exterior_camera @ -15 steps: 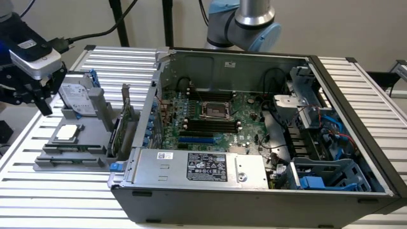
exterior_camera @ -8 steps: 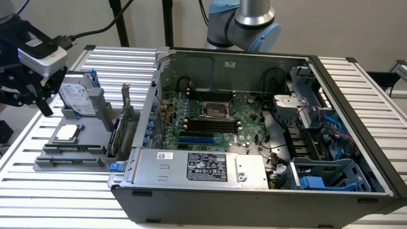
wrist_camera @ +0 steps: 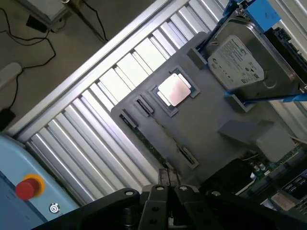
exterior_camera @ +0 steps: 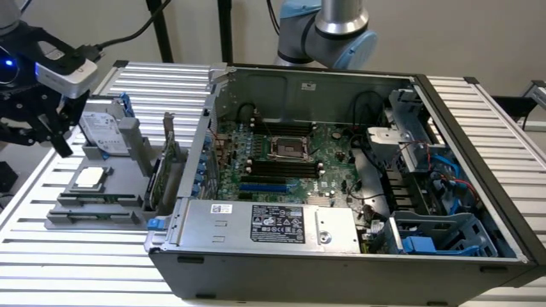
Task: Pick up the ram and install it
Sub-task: 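Pick up the ram and move it above insertion slot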
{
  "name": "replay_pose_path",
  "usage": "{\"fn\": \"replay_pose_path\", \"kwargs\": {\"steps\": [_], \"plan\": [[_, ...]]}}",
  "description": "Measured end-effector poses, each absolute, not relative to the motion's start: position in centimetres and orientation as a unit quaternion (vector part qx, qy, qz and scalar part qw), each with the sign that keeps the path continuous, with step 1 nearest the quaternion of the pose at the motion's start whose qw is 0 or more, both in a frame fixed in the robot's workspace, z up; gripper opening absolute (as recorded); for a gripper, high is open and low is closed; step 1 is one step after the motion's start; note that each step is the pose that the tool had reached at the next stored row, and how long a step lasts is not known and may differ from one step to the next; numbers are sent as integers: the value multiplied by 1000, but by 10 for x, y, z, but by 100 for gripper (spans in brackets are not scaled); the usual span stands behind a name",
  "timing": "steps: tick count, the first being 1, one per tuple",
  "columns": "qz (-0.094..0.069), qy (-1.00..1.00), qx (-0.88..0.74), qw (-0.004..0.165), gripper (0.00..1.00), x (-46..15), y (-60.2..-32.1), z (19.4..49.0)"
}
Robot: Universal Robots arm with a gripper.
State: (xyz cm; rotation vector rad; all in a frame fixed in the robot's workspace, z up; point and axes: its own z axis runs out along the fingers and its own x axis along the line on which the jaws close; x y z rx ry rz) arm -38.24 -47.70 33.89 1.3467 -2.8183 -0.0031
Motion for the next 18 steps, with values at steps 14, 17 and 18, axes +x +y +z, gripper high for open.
{"fn": "replay_pose_path", "kwargs": {"steps": [14, 17, 18], "plan": [[0, -840, 542, 9, 11, -382, -477, 332], [0, -825, 565, 9, 11, -382, -477, 331], [0, -820, 572, 9, 11, -382, -477, 330]]}}
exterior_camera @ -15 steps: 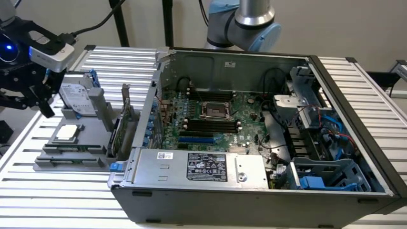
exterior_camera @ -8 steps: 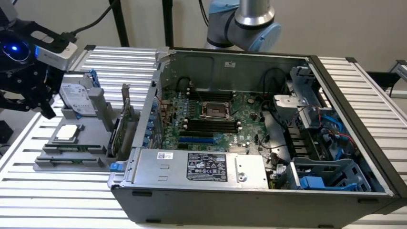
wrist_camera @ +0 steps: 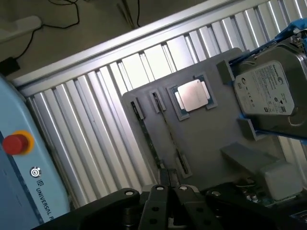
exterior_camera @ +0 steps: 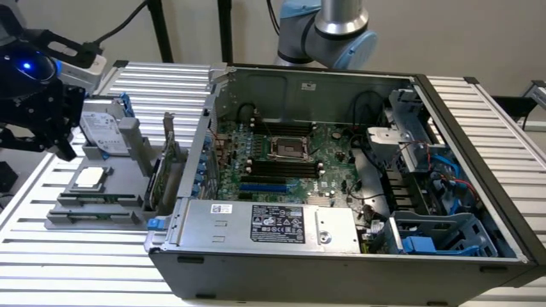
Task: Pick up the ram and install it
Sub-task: 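Pick up the ram and move it above insertion slot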
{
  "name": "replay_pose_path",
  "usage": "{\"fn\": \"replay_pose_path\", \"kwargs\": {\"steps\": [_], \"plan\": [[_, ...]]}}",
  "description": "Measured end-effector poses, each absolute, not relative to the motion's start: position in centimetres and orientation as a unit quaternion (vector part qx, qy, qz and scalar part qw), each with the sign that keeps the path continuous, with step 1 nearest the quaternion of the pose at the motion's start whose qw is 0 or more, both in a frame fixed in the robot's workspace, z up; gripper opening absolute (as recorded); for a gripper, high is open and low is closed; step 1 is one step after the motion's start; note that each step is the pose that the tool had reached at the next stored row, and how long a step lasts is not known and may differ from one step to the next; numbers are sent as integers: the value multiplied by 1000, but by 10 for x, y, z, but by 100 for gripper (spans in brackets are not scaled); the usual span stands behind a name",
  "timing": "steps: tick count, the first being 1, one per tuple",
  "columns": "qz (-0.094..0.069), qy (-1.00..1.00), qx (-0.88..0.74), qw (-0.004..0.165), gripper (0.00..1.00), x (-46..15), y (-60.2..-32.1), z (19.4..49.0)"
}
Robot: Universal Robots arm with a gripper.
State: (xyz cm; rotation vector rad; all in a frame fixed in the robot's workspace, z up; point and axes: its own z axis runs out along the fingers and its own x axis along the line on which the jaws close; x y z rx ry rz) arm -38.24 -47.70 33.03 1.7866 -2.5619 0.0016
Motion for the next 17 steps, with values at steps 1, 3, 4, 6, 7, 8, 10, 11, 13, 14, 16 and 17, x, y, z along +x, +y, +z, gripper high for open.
{"fn": "replay_pose_path", "kwargs": {"steps": [1, 3, 4, 6, 7, 8, 10, 11, 13, 14, 16, 17], "plan": [[1, -815, 579, 9, 11, -382, -477, 330], [1, -804, 594, 9, 11, -382, -477, 329], [1, -799, 601, 9, 11, -382, -477, 328], [1, -788, 616, 9, 11, -382, -477, 327], [1, -782, 623, 9, 11, -382, -477, 327], [1, -776, 630, 9, 11, -382, -477, 326], [1, -765, 644, 9, 11, -382, -477, 325], [1, -759, 651, 9, 11, -382, -477, 324], [1, -747, 665, 8, 11, -382, -477, 322], [1, -741, 671, 8, 11, -382, -477, 320], [1, -729, 685, 8, 11, -382, -477, 318], [1, -722, 692, 8, 11, -383, -477, 317]]}}
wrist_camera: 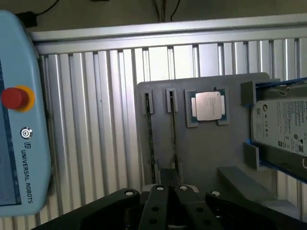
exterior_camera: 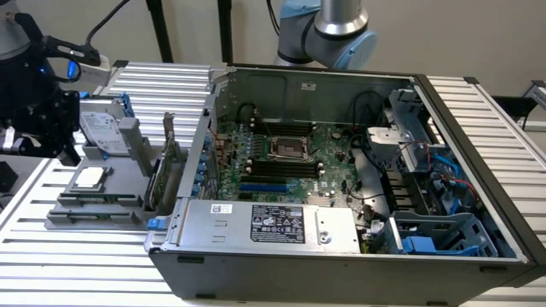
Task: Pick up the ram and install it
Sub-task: 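Pick up the ram and move it above insertion slot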
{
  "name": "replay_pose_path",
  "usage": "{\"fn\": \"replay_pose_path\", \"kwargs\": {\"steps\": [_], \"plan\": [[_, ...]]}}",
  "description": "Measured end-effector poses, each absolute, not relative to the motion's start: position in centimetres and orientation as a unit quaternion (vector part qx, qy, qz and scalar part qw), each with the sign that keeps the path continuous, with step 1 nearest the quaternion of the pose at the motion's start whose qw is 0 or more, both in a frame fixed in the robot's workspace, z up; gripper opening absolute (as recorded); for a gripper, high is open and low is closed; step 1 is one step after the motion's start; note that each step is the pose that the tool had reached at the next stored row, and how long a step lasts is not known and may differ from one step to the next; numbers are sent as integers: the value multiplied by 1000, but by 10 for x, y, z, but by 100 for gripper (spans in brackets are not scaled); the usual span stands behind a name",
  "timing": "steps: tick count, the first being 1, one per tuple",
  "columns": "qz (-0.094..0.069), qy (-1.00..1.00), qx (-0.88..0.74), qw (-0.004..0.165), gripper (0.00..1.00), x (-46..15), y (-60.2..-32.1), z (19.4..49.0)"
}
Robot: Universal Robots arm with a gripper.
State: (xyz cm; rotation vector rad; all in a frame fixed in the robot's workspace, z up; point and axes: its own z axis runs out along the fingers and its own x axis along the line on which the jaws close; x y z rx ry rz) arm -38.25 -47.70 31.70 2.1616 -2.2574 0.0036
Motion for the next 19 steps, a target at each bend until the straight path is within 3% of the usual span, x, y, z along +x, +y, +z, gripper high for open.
{"fn": "replay_pose_path", "kwargs": {"steps": [19], "plan": [[-9, -715, 699, 4, 11, -383, -494, 299]]}}
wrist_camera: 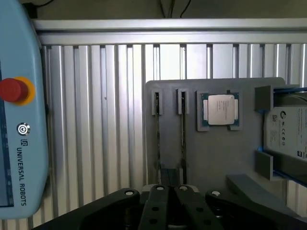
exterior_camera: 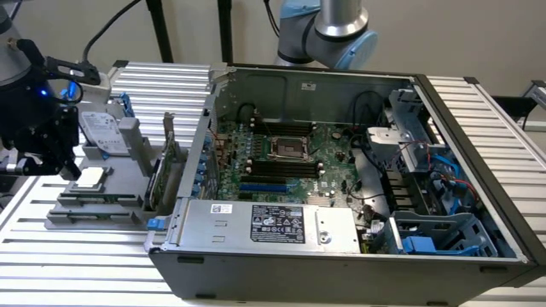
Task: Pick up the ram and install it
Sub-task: 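Pick up the ram and move it above insertion slot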
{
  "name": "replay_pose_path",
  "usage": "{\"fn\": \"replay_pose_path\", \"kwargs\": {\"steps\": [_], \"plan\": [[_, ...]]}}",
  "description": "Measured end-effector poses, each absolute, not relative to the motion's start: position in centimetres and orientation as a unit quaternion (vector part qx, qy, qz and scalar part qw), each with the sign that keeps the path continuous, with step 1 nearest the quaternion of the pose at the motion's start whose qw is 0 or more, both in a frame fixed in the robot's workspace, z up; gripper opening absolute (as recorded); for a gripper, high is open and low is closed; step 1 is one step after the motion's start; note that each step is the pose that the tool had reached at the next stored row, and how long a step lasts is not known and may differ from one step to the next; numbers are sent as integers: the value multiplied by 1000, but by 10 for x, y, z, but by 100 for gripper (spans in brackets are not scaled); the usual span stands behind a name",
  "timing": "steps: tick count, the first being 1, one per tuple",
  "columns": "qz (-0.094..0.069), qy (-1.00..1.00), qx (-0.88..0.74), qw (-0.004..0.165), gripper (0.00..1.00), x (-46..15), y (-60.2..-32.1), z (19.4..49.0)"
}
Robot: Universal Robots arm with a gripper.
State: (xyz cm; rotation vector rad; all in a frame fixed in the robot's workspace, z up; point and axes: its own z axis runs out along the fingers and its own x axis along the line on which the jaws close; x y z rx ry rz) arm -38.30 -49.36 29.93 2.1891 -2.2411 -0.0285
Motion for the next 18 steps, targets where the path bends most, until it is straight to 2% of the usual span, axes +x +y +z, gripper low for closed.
{"fn": "replay_pose_path", "kwargs": {"steps": [2, 3, 5, 6, 7, 18], "plan": [[-12, -715, 699, 6, 18, -383, -494, 298], [-13, -715, 699, 7, 18, -383, -495, 297], [-14, -715, 699, 8, 30, -383, -495, 295], [-15, -715, 699, 8, 30, -383, -496, 294], [-15, -715, 699, 8, 36, -383, -496, 293], [-18, -715, 699, 5, 36, -383, -501, 273]]}}
